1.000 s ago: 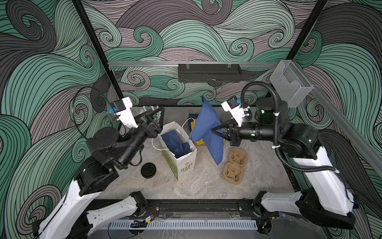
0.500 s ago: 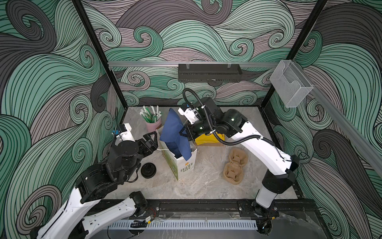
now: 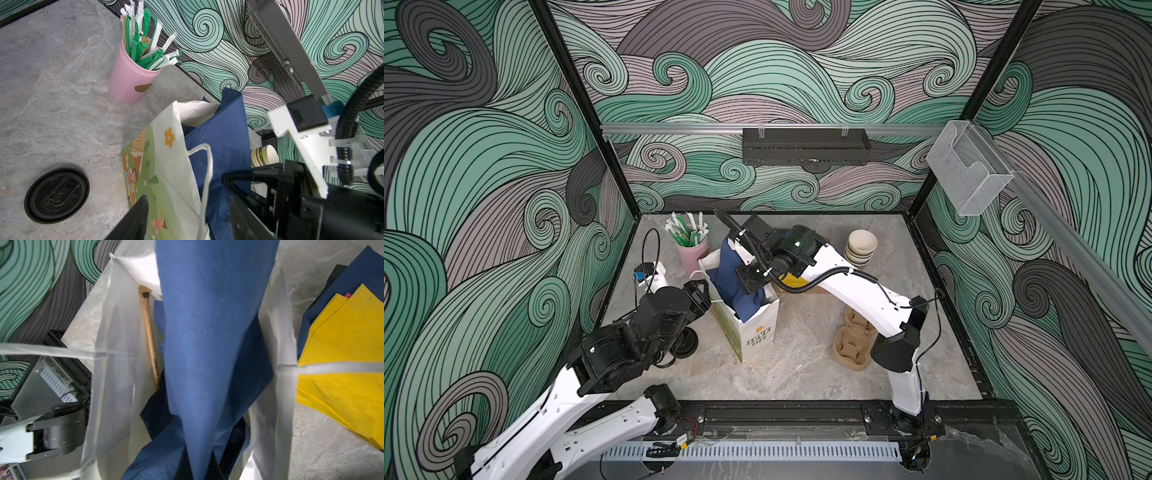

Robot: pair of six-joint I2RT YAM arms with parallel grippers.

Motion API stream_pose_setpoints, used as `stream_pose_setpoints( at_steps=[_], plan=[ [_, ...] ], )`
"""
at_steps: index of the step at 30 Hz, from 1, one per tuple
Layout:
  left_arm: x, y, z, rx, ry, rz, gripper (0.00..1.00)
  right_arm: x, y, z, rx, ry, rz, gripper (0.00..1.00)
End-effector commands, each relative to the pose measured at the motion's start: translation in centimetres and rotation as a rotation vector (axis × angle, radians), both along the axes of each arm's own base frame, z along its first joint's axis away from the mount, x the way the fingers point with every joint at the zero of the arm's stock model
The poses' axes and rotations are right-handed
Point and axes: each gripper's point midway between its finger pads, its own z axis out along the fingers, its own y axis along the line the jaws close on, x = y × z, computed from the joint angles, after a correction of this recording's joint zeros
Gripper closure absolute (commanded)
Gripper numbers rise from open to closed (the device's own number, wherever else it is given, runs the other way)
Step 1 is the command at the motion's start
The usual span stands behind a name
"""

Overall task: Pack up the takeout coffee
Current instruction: 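Lower the folded napkin into the white bag while the left gripper withdraws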

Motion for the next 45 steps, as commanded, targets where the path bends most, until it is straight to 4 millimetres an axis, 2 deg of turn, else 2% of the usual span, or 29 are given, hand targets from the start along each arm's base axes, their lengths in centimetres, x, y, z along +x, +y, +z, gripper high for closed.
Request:
stream_pose_setpoints(
  at_steps=[1,8,16,18,19,22,27,31,36,40,45],
  plan=[
    [0.0,0.5,0.3,-0.009,-0.012,0.023,0.39,0.3,-0.9,-1.1,-0.081,-0.008,-0.016,1.00],
    [-0.3,1.2,0.6,-0.014,-0.024,0.041,0.44,0.3,-0.1,-3.8,-0.126,0.036,0.009,1.00],
    [-0.5,2.1,1.2,0.002,-0.041,0.061,0.44,-0.6,-0.1,-5.7,-0.175,0.088,0.043,0.99],
    [-0.6,2.2,1.3,0.004,-0.044,0.061,0.44,-0.7,0.0,-5.3,-0.166,0.089,0.048,0.89],
    [-0.6,2.2,1.4,0.003,-0.045,0.060,0.44,-0.7,0.1,-4.8,-0.155,0.083,0.048,0.80],
    [-0.7,2.3,1.5,0.007,-0.047,0.058,0.44,-0.5,0.3,-2.2,-0.098,0.046,0.045,0.63],
    [-0.7,2.3,1.7,0.013,-0.053,0.052,0.44,-0.2,0.3,1.6,-0.021,-0.020,0.034,0.51],
    [-0.7,2.3,2.0,0.017,-0.057,0.049,0.44,0.1,0.3,2.6,0.003,-0.049,0.022,0.51],
    [-0.7,2.4,2.1,0.021,-0.060,0.052,0.44,1.2,2.1,2.1,0.038,-0.076,0.022,0.56],
    [-0.7,2.4,2.2,0.025,-0.063,0.049,0.44,2.3,3.4,0.7,0.036,-0.092,0.014,0.63],
    [-0.6,2.6,2.7,0.037,-0.076,0.051,0.44,2.2,4.5,-1.5,0.004,-0.081,0.039,0.77]
  ],
)
